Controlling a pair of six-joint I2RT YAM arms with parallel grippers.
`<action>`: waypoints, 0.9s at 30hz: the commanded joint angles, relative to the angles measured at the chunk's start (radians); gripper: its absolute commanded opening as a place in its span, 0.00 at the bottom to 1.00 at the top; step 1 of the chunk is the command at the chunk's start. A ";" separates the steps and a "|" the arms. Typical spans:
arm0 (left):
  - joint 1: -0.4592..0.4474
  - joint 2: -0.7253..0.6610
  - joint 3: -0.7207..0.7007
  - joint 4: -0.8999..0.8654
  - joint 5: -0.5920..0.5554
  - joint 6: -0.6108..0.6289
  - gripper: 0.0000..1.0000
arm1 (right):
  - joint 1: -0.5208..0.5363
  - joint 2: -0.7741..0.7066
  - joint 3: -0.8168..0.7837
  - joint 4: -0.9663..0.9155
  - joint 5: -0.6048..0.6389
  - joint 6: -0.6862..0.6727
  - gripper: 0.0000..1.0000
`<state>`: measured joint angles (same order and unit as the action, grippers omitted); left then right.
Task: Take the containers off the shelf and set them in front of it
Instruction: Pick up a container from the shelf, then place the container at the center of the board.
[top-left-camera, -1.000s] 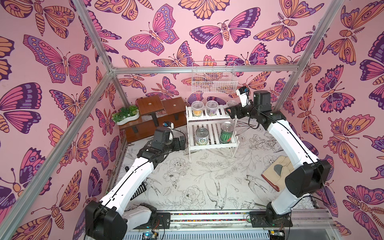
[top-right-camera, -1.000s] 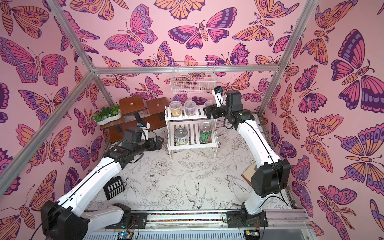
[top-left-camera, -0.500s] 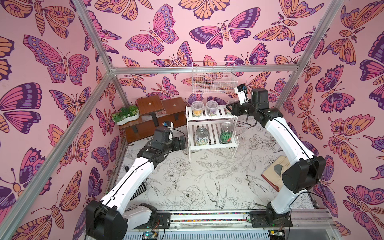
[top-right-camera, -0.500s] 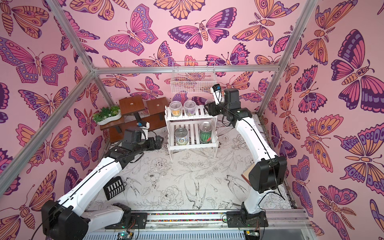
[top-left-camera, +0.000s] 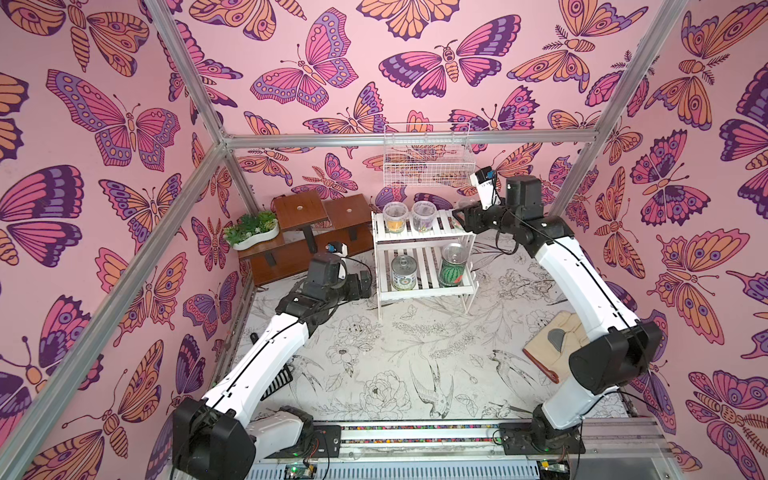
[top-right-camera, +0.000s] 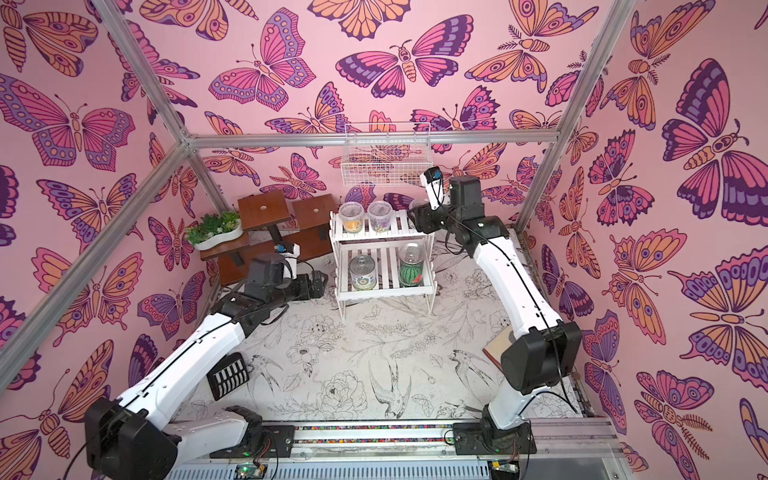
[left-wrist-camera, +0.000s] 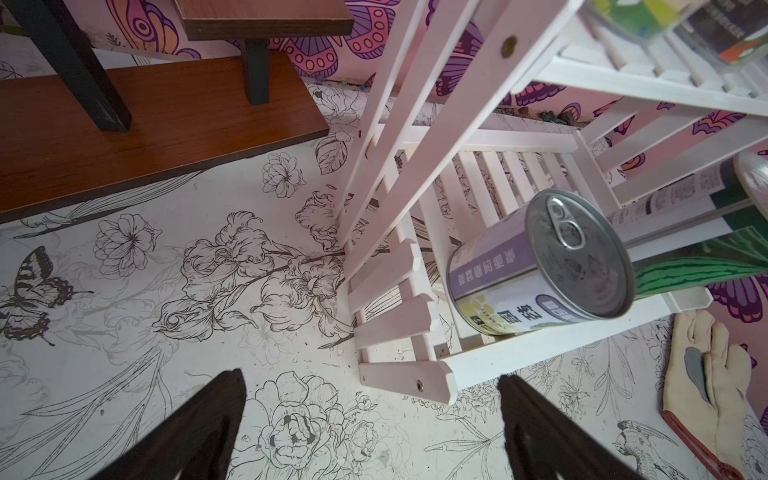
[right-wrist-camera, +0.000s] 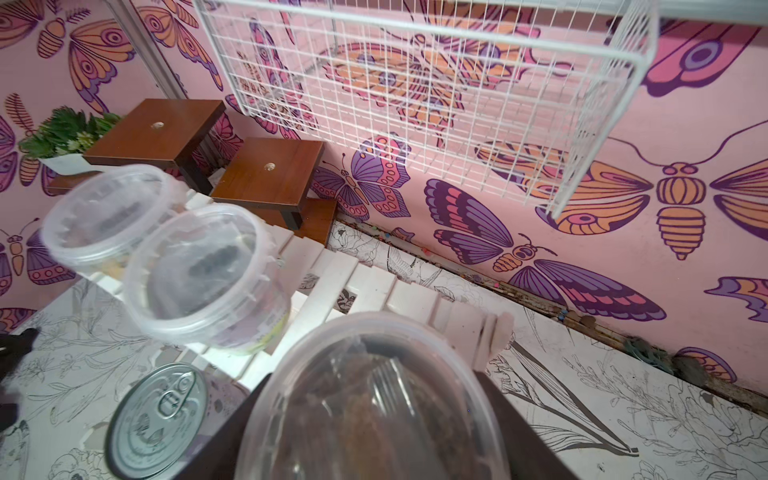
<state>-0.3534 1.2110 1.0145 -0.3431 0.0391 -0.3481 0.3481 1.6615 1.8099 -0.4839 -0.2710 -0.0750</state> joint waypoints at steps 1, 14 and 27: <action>0.007 0.019 -0.011 0.013 0.019 0.015 1.00 | 0.018 -0.113 -0.007 -0.036 -0.014 0.014 0.51; 0.007 0.032 -0.026 0.026 0.073 0.033 1.00 | 0.142 -0.514 -0.509 -0.032 0.081 0.065 0.51; 0.007 0.012 -0.067 0.046 0.140 0.042 1.00 | 0.294 -0.667 -1.010 0.203 0.211 0.169 0.50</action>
<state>-0.3527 1.2388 0.9676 -0.3176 0.1581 -0.3195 0.6273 1.0073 0.8387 -0.3878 -0.1085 0.0547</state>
